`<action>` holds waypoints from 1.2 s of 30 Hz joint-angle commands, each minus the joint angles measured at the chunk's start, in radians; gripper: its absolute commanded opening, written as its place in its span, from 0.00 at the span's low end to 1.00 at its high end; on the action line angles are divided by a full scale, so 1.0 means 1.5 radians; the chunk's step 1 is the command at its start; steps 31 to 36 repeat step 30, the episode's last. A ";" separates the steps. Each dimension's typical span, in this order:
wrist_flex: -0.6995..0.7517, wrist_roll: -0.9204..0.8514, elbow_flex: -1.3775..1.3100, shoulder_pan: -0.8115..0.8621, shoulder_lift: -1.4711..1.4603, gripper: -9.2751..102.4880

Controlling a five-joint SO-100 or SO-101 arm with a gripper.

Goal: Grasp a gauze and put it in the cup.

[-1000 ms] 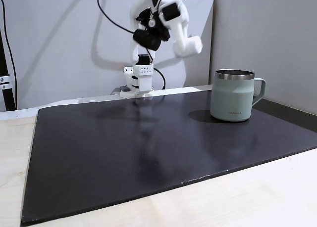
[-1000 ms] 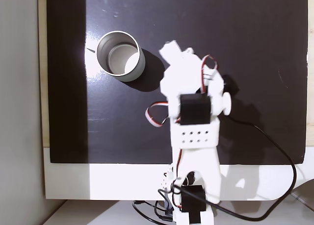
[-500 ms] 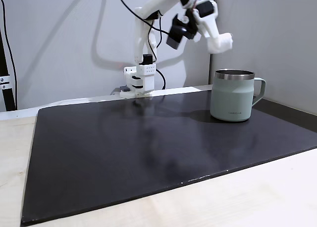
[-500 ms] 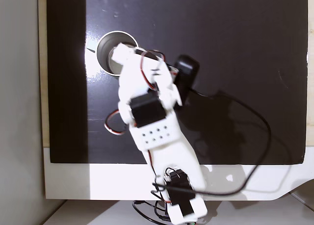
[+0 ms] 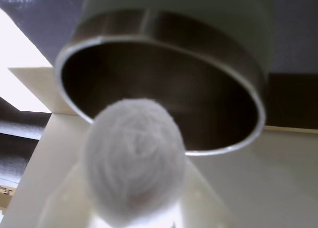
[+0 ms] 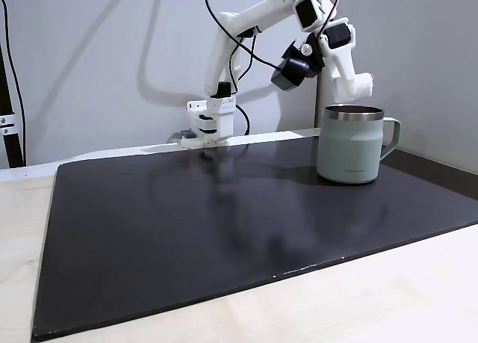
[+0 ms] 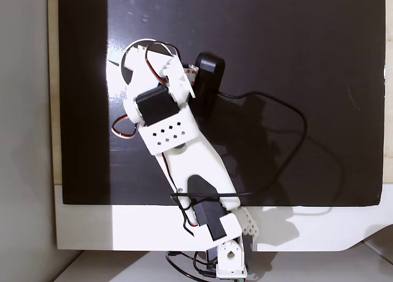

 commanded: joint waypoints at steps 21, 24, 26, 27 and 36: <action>0.013 0.004 -0.027 -0.033 0.018 0.45; 0.014 0.007 -0.024 -0.033 0.018 0.45; 0.016 0.007 -0.024 -0.033 0.019 0.45; 0.016 0.007 -0.024 -0.033 0.019 0.45; 0.016 0.007 -0.024 -0.032 0.020 0.45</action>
